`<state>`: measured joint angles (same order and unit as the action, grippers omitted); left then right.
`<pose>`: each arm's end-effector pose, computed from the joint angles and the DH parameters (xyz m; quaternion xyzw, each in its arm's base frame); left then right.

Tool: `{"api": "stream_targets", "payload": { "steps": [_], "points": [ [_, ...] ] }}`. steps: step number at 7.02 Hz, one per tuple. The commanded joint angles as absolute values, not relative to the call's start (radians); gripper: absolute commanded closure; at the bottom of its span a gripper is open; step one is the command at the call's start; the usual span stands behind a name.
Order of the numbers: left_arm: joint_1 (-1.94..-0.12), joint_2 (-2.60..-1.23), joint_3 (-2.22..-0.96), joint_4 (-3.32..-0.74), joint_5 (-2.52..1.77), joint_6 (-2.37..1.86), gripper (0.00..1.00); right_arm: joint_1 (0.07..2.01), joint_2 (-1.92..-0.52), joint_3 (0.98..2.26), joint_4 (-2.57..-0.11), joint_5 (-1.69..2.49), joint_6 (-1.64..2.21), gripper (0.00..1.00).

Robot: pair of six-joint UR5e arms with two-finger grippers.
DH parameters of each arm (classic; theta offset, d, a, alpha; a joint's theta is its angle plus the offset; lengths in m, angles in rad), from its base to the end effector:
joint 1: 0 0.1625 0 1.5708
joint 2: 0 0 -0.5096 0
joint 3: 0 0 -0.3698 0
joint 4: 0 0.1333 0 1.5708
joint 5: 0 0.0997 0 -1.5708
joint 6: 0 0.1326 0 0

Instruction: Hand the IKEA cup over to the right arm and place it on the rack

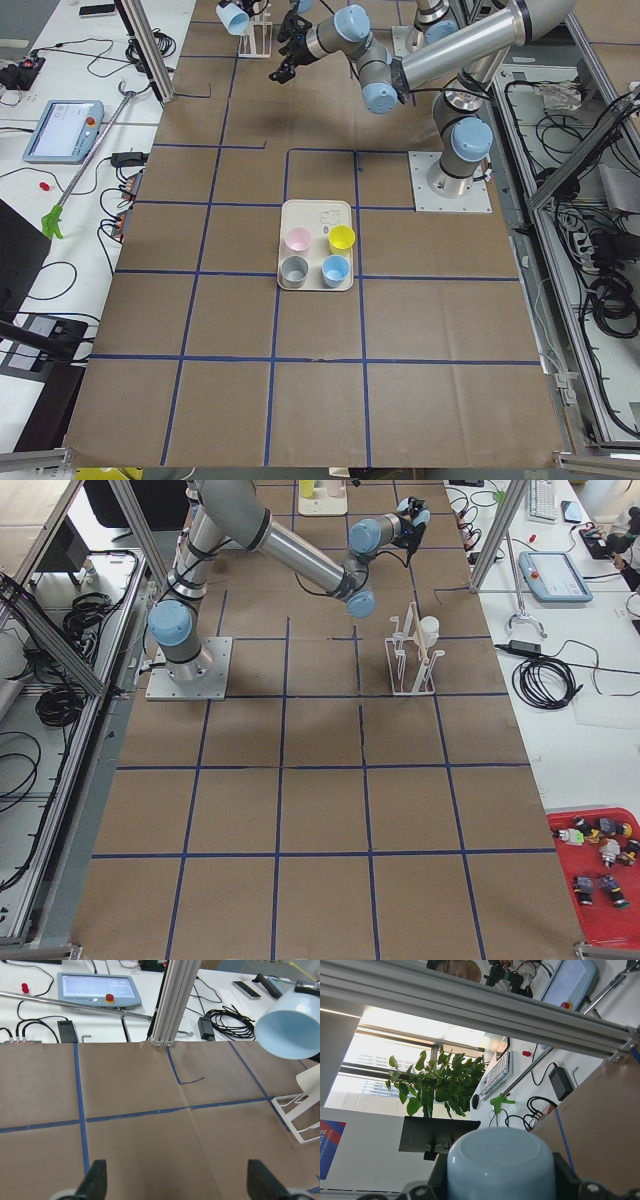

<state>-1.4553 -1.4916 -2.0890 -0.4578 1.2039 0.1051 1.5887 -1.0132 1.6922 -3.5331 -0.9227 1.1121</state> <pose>-0.1279 -0.4674 0.4788 -0.0555 -0.9282 0.3421 0.1353 0.2256 -0.6831 0.4283 0.2323 0.7477 -0.3426 0.5192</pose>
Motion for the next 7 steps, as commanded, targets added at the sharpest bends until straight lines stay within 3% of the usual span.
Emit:
{"api": "stream_targets", "payload": {
  "steps": [1, 4, 7],
  "points": [
    [-1.457, -1.518, -1.897, -0.886, 1.388, 0.091, 0.01, 1.545, -1.014, 1.721, -3.643, -1.014, 0.865, 0.59],
    [-1.477, -1.572, -1.667, -1.350, 1.476, -0.037, 0.01, 1.432, -1.012, 1.775, -3.808, -1.022, 0.509, 0.60],
    [-1.543, -1.588, -1.646, -1.390, 1.595, -0.051, 0.00, 1.301, -1.005, 1.790, -3.873, -1.003, 0.181, 0.61]
  ]
}}
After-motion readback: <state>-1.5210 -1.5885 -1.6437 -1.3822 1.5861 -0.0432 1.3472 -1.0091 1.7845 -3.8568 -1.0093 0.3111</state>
